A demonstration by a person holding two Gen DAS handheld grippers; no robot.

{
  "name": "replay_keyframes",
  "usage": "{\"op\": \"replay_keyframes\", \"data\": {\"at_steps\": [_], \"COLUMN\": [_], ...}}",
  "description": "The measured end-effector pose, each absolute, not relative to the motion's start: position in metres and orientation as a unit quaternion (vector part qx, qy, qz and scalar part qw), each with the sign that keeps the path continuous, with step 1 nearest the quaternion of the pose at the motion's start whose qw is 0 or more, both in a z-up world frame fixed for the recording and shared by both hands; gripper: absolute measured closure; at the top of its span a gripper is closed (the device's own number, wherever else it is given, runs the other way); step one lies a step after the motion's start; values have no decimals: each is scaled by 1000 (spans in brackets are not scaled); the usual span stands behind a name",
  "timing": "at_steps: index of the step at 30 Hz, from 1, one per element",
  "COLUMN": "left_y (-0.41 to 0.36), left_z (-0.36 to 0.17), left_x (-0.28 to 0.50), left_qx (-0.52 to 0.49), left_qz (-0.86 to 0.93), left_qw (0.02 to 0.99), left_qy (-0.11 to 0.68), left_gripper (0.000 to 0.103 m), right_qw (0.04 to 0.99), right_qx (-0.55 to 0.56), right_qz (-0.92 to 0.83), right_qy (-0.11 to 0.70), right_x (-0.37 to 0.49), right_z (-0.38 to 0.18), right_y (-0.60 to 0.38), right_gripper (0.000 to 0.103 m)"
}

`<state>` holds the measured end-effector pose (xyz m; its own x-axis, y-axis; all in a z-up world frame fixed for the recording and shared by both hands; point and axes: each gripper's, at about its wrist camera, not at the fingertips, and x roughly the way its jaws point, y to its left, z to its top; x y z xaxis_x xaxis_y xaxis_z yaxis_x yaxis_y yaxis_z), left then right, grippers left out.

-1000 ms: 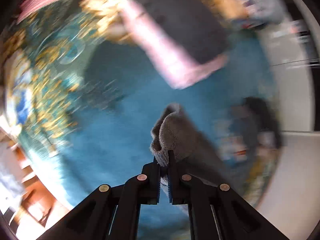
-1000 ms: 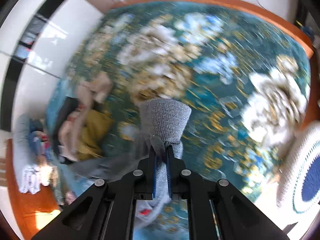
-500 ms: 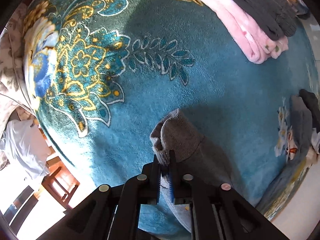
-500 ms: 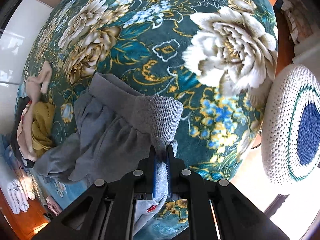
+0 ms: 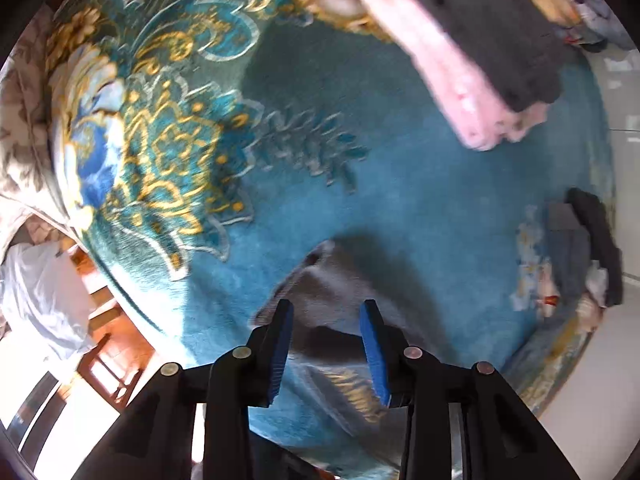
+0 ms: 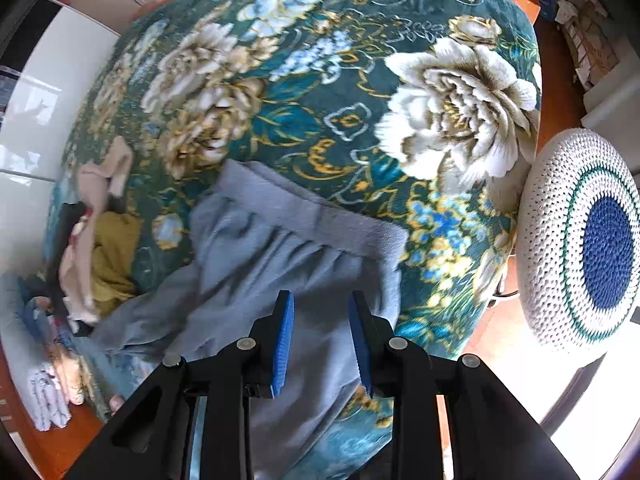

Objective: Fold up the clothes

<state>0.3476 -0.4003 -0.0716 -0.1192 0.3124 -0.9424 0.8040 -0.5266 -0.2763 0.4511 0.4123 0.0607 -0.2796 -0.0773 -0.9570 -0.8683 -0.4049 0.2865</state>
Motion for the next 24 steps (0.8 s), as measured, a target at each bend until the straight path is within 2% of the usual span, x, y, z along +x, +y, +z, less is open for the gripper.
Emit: {"op": "replay_keyframes", "data": {"at_steps": [6, 10, 12, 19, 24], "left_y": [-358, -340, -327, -279, -221], "left_z": [-40, -11, 3, 35, 27], "left_x": [311, 302, 298, 277, 242], "left_qx": [608, 597, 590, 583, 600], "left_qz": [-624, -637, -645, -667, -641], "left_qw": [149, 122, 110, 100, 127], "left_qy": [468, 473, 474, 452, 461], "left_gripper": [60, 54, 50, 45, 43], "right_qw": [243, 215, 208, 189, 179], "right_qx": [-516, -507, -507, -521, -556], "right_qz": [697, 717, 721, 690, 664], "right_qy": [434, 427, 424, 466, 467], "right_x": [420, 392, 378, 338, 308], "right_z": [102, 119, 120, 79, 32], "right_y": [376, 367, 370, 403, 447], "right_gripper": [72, 60, 59, 59, 58]}}
